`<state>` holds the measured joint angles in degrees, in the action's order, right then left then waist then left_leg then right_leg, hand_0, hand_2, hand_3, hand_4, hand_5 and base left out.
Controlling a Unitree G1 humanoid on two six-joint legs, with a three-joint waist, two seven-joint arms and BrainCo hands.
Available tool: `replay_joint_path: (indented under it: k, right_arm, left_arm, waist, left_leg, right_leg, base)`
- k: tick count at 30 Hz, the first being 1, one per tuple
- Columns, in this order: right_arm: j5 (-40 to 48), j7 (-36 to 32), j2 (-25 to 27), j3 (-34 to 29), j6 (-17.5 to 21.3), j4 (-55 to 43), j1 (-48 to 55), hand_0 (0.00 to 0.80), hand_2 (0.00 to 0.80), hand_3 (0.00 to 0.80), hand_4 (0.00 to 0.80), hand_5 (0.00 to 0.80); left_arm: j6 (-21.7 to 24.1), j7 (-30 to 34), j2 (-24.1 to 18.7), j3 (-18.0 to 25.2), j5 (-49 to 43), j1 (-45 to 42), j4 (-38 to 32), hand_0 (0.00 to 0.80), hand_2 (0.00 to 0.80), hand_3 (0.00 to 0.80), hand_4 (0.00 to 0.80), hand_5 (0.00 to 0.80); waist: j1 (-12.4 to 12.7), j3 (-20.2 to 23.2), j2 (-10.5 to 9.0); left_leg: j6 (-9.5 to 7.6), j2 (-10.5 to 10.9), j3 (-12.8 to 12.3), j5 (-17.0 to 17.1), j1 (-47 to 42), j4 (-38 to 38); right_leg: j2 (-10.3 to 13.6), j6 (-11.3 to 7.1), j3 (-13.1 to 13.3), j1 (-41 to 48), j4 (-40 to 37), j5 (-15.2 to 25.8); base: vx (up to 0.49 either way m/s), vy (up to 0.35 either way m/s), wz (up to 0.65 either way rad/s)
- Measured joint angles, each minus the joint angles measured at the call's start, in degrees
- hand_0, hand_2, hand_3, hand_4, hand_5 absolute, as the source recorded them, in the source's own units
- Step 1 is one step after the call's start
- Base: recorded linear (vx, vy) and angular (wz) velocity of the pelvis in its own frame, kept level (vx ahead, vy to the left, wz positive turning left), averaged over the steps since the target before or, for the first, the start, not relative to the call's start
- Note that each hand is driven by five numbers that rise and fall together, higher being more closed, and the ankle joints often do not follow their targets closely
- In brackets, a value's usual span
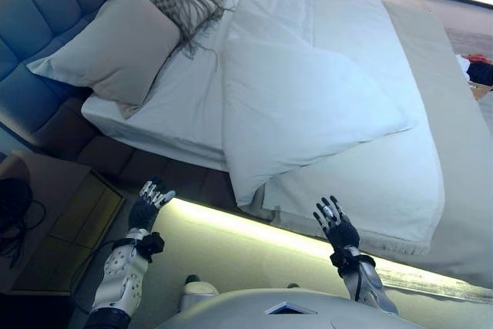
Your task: Make the bed neatly
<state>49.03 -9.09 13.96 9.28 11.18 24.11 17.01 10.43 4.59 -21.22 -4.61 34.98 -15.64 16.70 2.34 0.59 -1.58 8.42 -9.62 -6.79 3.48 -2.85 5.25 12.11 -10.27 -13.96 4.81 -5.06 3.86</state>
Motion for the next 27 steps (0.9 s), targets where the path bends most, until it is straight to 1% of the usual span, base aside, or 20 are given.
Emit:
replay_joint_path:
  k: [2,7,11,13,17,19,20,21,22,25,27]
  right_arm:
    - [0.00,0.53,0.00,0.49,0.00,0.00,-0.03,0.000,0.000,0.000,0.000,0.000]
    - [0.00,1.40,0.00,0.67,-0.29,0.00,-0.07,0.000,0.000,0.000,0.000,0.000]
    - [-0.01,1.33,0.18,0.67,-0.29,0.00,0.34,0.000,0.000,0.000,0.000,0.000]
    - [0.04,1.38,0.45,0.63,-0.31,0.00,0.34,0.000,0.000,0.000,0.000,0.000]
    - [1.27,-0.75,0.72,0.49,-2.40,-0.01,0.27,0.000,0.000,0.000,0.000,0.000]
    - [1.20,-1.54,0.85,0.58,-3.35,-0.16,0.34,0.000,0.000,0.000,0.000,0.000]
    - [1.20,-1.65,1.29,0.90,-3.89,-0.54,0.37,0.000,0.000,0.000,0.000,0.000]
    - [1.21,-1.66,2.16,1.51,-4.14,-0.93,0.37,0.000,0.000,0.000,0.000,0.000]
    - [1.22,-1.68,3.06,1.98,-4.25,-1.09,0.28,0.000,0.000,0.000,0.000,0.000]
    - [1.26,-1.42,2.85,2.02,-4.26,-1.32,-0.59,0.000,0.000,0.000,0.000,0.000]
    - [1.24,-1.00,2.23,2.09,-4.24,-1.30,-1.55,0.000,0.000,0.000,0.000,0.000]
  left_arm:
    - [-0.02,-0.08,0.00,-0.22,-0.49,0.33,0.00,0.000,0.000,0.000,0.000,0.000]
    - [0.07,-0.96,0.00,-0.37,-0.51,0.28,0.13,0.000,0.000,0.000,0.000,0.000]
    - [-0.01,-1.18,0.00,-0.57,-0.67,0.30,0.18,0.000,0.000,0.000,0.000,0.000]
    - [-0.04,-1.21,-0.01,-1.39,-2.05,0.27,0.18,0.000,0.000,0.000,0.000,0.000]
    - [0.02,-0.16,0.12,-1.43,-2.20,-1.18,0.18,0.000,0.000,0.000,0.000,0.000]
    - [0.03,0.85,0.28,-1.42,-2.17,-2.26,0.38,0.000,0.000,0.000,0.000,0.000]
    - [0.02,1.37,0.45,-1.40,-2.17,-2.52,0.53,0.000,0.000,0.000,0.000,0.000]
    - [0.00,2.02,0.71,-1.41,-2.17,-2.59,0.87,0.000,0.000,0.000,0.000,0.000]
    - [0.00,2.61,1.06,-1.41,-2.17,-2.52,1.16,0.000,0.000,0.000,0.000,0.000]
    - [0.00,3.68,0.96,-0.82,-2.13,-2.31,1.22,0.000,0.000,0.000,0.000,0.000]
    - [-0.04,3.85,0.94,-0.84,-2.12,-1.73,1.23,0.000,0.000,0.000,0.000,0.000]
  waist:
    - [-0.02,0.36,0.16]
    - [0.02,0.70,0.87]
    - [-0.09,0.67,1.00]
    - [-0.07,0.60,1.10]
    - [0.21,0.47,1.31]
    - [0.26,0.47,1.24]
    - [0.56,0.35,1.23]
    - [1.44,0.15,1.43]
    - [1.73,-0.06,1.73]
    - [2.03,-0.41,2.14]
    - [1.85,-0.68,2.42]
  left_leg:
    - [0.00,0.03,0.59,0.02,0.45,-0.02]
    - [-0.05,0.05,0.66,0.10,0.36,-0.26]
    - [-0.10,0.03,1.10,0.12,0.24,-0.26]
    - [-0.12,-0.01,1.19,0.13,0.35,-0.25]
    - [-0.16,-0.10,1.43,0.10,0.36,-0.42]
    - [-0.04,0.03,1.82,0.00,0.38,-0.87]
    - [0.07,0.22,2.43,-0.07,0.56,-1.03]
    - [0.22,0.42,2.90,-0.27,0.41,-1.12]
    - [0.75,0.74,3.25,-0.71,0.34,-1.49]
    - [0.68,1.82,3.46,-0.90,0.43,-1.70]
    - [0.31,2.53,3.50,-0.94,0.42,-1.61]
  right_leg:
    - [0.01,0.01,-0.59,0.02,0.10,-0.05]
    - [0.00,-0.05,-0.78,0.33,0.12,-0.16]
    - [-0.05,-0.19,-1.37,0.85,0.11,-0.49]
    - [-0.08,-0.27,-1.41,0.82,0.05,-0.57]
    - [-0.28,-0.07,-1.23,0.62,-0.15,-0.84]
    - [-0.27,-0.01,-0.66,0.33,-0.17,-0.74]
    - [-0.18,-0.01,-0.42,-0.01,-0.18,-0.58]
    - [-0.01,-0.14,0.19,-0.21,-0.17,-0.44]
    - [0.28,-0.17,0.95,-0.29,-0.17,-0.39]
    - [1.42,-0.46,0.73,0.02,0.11,-0.26]
    - [2.16,-0.70,0.64,0.12,0.45,-0.27]
  base:
    - [0.014,-0.004,0.11]
    - [0.007,-0.007,0.02]
    - [-0.017,-0.019,0.07]
    - [-0.037,0.009,0.03]
    - [0.004,0.023,-0.02]
    - [-0.025,0.107,-0.03]
    - [-0.025,0.138,-0.07]
    - [-0.007,0.160,-0.17]
    - [0.005,0.193,-0.17]
    - [0.023,0.241,0.03]
    - [0.050,0.254,0.04]
